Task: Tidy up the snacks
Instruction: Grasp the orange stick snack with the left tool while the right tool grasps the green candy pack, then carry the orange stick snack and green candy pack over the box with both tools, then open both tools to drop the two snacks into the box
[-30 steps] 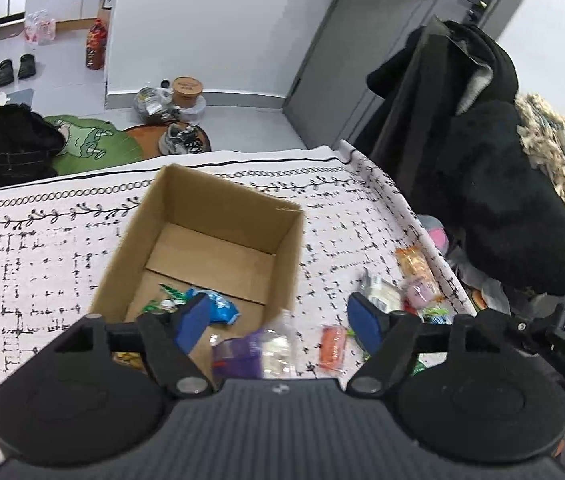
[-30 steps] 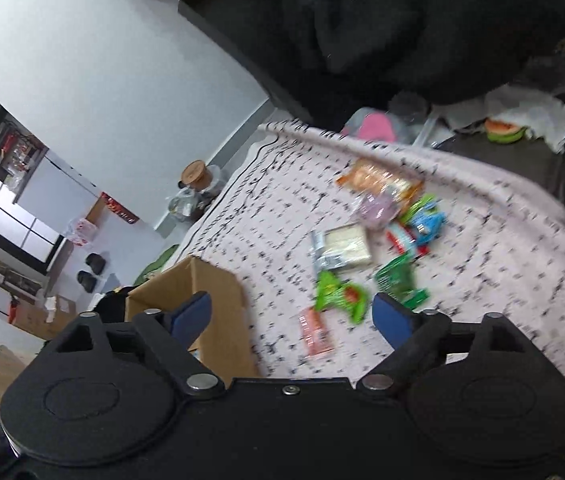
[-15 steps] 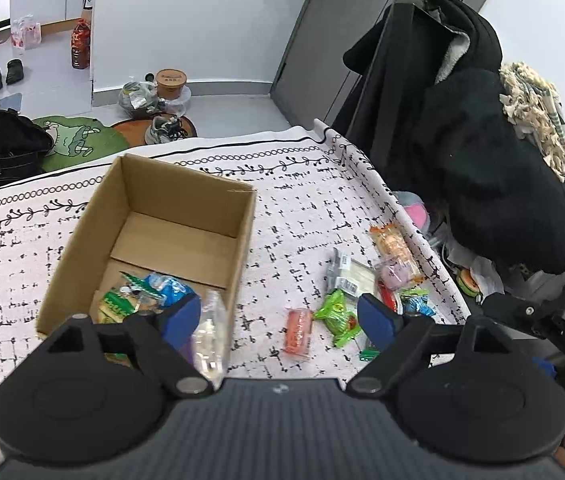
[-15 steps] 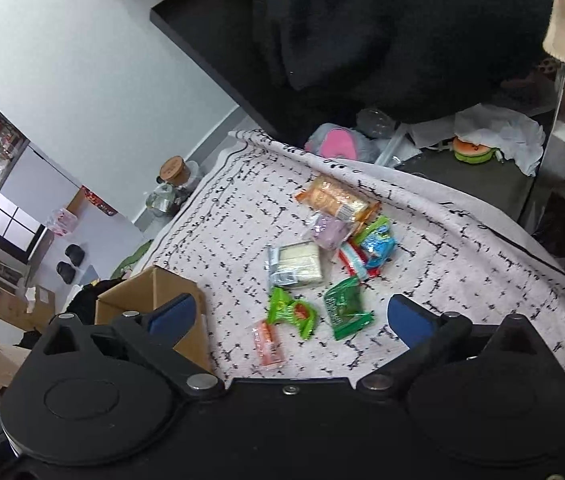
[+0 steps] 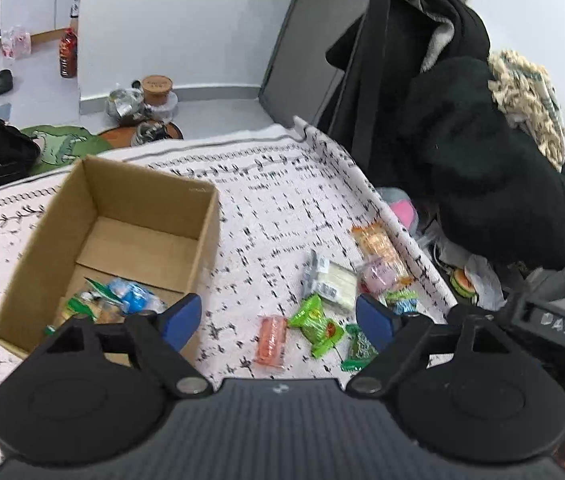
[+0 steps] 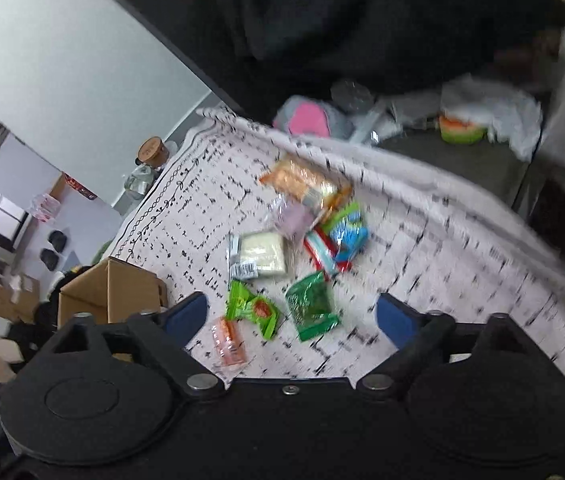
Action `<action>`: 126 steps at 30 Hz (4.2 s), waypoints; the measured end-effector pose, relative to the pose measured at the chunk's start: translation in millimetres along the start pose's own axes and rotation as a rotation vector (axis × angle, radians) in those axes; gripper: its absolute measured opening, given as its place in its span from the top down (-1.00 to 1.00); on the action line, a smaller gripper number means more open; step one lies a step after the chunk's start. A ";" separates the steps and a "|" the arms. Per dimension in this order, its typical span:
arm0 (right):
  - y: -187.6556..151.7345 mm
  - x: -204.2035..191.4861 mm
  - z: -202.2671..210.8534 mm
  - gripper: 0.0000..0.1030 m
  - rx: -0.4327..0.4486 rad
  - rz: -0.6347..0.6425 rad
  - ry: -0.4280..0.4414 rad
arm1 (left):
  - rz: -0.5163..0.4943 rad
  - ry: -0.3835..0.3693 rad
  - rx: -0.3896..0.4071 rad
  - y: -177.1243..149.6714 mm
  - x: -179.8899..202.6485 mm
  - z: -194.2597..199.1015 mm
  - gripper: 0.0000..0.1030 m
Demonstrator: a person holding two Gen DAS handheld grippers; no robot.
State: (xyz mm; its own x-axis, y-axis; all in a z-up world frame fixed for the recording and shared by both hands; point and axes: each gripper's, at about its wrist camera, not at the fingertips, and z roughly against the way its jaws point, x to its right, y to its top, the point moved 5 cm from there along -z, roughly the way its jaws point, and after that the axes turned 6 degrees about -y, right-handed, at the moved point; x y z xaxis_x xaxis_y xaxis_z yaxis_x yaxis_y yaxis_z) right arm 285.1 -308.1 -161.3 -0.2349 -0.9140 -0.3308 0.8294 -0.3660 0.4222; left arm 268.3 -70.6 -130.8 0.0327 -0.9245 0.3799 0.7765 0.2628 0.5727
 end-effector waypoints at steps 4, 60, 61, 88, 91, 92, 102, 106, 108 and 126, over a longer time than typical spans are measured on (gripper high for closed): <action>3.4 10.0 -12.1 -0.62 -0.030 -0.080 0.013 | -0.012 -0.015 -0.021 -8.8 4.3 -16.7 -0.46; -10.4 -34.9 -68.8 0.48 -0.070 0.147 0.026 | 0.023 0.022 -0.152 -26.7 -7.7 -71.6 0.68; -11.4 -37.3 -65.1 0.48 -0.064 0.153 0.034 | 0.025 0.023 -0.144 -25.3 -8.6 -66.2 0.68; -47.8 -116.4 -11.9 0.48 0.033 0.216 0.155 | 0.118 0.067 -0.031 -7.6 -84.8 15.6 0.68; -50.8 -129.2 -12.1 0.48 0.030 0.224 0.167 | 0.128 0.072 -0.025 -5.8 -93.7 20.4 0.68; -51.8 -132.8 -12.2 0.48 0.029 0.226 0.171 | 0.130 0.073 -0.024 -5.6 -96.0 21.7 0.67; -59.1 -171.7 -13.8 0.47 0.017 0.266 0.205 | 0.175 0.084 -0.029 -2.7 -122.9 25.8 0.61; -61.2 -182.4 -17.6 0.47 0.010 0.274 0.209 | 0.190 0.083 -0.034 -1.9 -131.0 27.3 0.60; -61.8 -187.7 -20.3 0.47 0.004 0.276 0.210 | 0.197 0.086 -0.034 -2.1 -134.0 29.0 0.60; -56.5 -175.5 -19.7 -0.35 0.003 0.237 0.175 | 0.187 0.094 -0.022 4.2 -136.8 36.4 -0.03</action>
State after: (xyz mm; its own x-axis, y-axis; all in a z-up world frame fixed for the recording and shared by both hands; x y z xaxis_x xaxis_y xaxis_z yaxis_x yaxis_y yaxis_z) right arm 289.5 -123.5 -143.7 0.0568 -0.9301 -0.3629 0.8489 -0.1463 0.5079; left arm 244.2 67.0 -153.9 0.2352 -0.8820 0.4084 0.7649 0.4272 0.4821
